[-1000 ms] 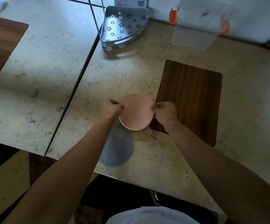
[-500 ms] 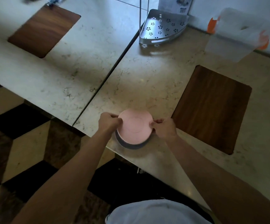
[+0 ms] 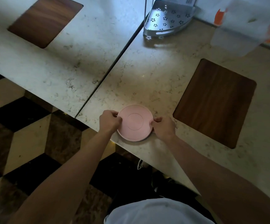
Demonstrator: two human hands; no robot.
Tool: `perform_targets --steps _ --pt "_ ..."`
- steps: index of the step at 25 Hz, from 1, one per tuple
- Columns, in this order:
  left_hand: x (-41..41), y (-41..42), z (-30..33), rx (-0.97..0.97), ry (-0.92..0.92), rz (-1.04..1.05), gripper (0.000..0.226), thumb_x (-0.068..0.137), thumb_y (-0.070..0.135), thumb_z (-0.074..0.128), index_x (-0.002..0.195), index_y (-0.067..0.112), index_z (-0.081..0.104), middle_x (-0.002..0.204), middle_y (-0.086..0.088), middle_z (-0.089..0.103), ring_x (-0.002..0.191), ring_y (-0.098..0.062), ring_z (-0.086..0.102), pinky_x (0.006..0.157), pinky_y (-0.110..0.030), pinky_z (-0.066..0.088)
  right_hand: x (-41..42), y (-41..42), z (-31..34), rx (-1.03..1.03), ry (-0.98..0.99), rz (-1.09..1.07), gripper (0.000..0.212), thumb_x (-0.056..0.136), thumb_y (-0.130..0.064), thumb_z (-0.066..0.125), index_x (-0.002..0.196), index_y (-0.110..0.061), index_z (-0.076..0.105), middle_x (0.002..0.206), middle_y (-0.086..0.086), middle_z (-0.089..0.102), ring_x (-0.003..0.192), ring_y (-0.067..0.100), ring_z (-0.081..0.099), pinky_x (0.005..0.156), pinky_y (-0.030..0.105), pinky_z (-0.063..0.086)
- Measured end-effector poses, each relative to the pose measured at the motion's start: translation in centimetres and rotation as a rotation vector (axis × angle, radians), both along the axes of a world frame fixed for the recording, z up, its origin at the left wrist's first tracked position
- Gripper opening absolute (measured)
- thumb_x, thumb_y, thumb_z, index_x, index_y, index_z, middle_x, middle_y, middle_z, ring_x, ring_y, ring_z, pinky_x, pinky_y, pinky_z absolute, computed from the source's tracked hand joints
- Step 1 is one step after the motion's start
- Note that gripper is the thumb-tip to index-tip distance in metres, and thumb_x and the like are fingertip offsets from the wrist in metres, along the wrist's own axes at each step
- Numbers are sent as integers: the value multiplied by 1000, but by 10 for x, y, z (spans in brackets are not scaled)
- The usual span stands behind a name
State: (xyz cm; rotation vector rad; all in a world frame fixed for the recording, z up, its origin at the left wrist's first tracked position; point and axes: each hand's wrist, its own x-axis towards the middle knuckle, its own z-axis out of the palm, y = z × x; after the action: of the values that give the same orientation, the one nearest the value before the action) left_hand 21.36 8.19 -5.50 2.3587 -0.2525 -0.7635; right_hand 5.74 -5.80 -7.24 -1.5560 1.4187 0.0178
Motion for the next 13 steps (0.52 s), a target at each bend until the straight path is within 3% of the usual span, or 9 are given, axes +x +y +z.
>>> perform_targets --steps 2,4,8,11,13 --pt "-2 0 -2 -11 -25 -14 26 76 10 67 101 11 75 97 -8 76 89 -21 68 83 -31 53 0 2 2 -59 51 16 14 82 -25 74 91 -15 73 84 -2 67 79 18 63 70 26 48" --pt "-3 0 -5 -13 -41 -24 25 76 10 67 99 11 76 95 -8 76 85 -20 68 79 -29 52 0 5 3 -93 80 13 13 83 -24 72 93 -15 72 83 -2 61 78 17 56 69 23 41" --pt "-5 -4 -6 1 -65 -52 19 75 10 68 91 11 77 86 -6 76 78 -19 68 73 -28 51 -3 6 5 -97 86 14 13 84 -22 69 94 -14 71 84 -2 60 78 16 56 67 23 40" --pt "-5 -4 -7 8 -96 -85 16 74 10 67 87 11 78 78 -3 75 70 -16 65 70 -28 52 -5 6 8 -106 79 32 7 84 -19 66 88 -16 70 82 -2 63 75 16 57 52 19 36" --pt "-6 -3 -7 13 -116 -112 13 74 10 67 83 8 77 68 0 68 65 -16 63 66 -27 51 -5 8 8 -107 78 24 9 85 -18 65 92 -14 70 86 0 65 76 16 56 54 20 37"
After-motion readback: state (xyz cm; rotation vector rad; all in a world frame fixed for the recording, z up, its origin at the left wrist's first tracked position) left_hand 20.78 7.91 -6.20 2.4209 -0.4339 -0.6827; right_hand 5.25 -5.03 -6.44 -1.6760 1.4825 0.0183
